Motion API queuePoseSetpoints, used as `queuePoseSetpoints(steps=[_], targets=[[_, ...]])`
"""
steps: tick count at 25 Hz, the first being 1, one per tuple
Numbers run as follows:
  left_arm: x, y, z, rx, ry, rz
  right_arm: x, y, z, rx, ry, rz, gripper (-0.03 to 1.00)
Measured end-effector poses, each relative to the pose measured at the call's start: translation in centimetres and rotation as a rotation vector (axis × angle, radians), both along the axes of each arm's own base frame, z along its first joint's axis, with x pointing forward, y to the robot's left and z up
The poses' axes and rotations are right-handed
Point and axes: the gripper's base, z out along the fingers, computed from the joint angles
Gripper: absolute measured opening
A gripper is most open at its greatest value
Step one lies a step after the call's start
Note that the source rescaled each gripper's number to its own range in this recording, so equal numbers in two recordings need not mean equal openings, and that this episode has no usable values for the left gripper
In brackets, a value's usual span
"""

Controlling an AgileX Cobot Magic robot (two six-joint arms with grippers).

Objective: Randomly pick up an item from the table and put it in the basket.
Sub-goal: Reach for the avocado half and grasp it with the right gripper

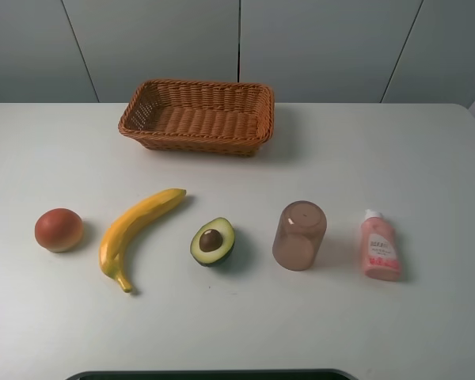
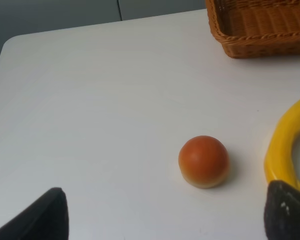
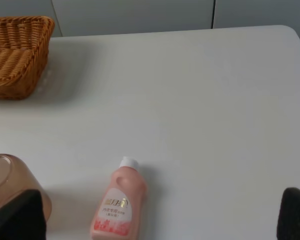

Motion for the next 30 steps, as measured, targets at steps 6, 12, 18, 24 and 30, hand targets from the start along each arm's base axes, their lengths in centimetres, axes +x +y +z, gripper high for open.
queuePoseSetpoints(steps=[6, 12, 18, 24, 30], targets=[[0.0, 0.0, 0.0, 0.000, 0.000, 0.000, 0.0, 0.0, 0.0, 0.000, 0.000, 0.000, 1.00], [0.0, 0.0, 0.0, 0.000, 0.000, 0.000, 0.0, 0.0, 0.0, 0.000, 0.000, 0.000, 1.00], [0.0, 0.0, 0.0, 0.000, 0.000, 0.000, 0.0, 0.0, 0.0, 0.002, 0.000, -0.001, 1.00], [0.0, 0.0, 0.0, 0.000, 0.000, 0.000, 0.0, 0.1, 0.0, 0.020, 0.000, -0.004, 1.00], [0.0, 0.0, 0.0, 0.000, 0.000, 0.000, 0.7, 0.0, 2.0, -0.019, 0.027, 0.020, 1.00]])
